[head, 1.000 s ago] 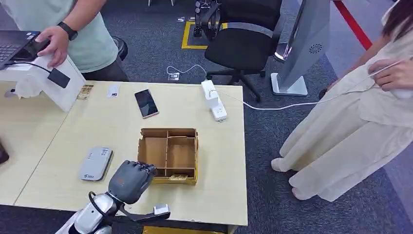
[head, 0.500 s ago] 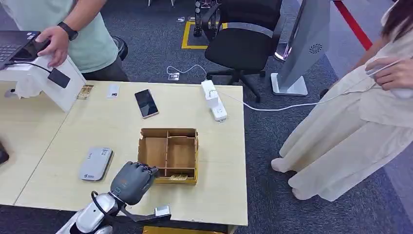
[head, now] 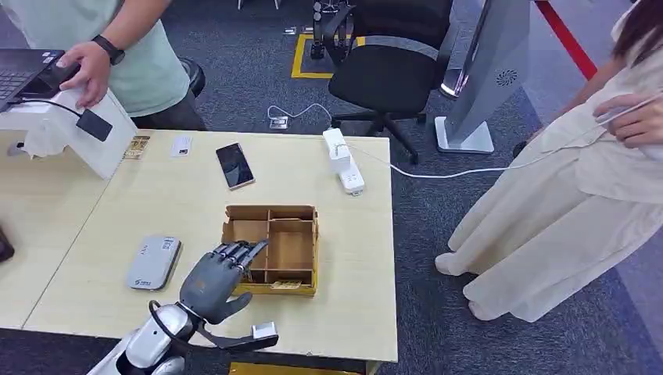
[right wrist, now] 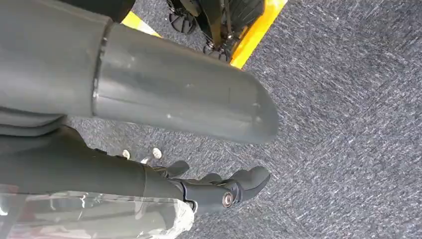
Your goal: Pass the card to the sensor for recognition and then transmit it.
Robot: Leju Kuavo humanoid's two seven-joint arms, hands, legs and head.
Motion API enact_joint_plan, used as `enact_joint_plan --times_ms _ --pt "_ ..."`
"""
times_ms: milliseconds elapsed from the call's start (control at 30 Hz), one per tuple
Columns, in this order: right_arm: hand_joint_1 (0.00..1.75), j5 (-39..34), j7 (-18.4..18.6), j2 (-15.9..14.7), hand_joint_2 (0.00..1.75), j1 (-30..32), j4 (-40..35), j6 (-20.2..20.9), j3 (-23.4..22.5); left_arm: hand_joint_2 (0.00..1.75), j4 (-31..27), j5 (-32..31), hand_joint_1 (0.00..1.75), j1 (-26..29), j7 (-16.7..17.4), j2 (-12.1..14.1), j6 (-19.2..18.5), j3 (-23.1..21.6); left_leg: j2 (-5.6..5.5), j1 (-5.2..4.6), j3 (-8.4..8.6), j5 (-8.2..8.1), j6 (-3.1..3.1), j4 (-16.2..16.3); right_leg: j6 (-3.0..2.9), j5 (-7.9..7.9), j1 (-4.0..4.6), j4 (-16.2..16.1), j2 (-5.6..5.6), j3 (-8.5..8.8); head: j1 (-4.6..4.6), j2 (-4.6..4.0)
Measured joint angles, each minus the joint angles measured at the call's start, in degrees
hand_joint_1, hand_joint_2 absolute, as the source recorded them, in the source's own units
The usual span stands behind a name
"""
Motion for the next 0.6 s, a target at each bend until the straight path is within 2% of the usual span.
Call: enact_joint_plan --times_ms 600 --pt "0.0 -0.09 -0.07 0.02 0.0 0.01 -0.09 -0.02 0.0 1.75 -0.09 -0.87 0.0 0.0 0.07 0.11 -0.18 0.0 0.0 0.0 0.0 0.0 0.0 0.0 0.0 0.0 0.0 0.0 0.0 0.0 0.0 0.0"
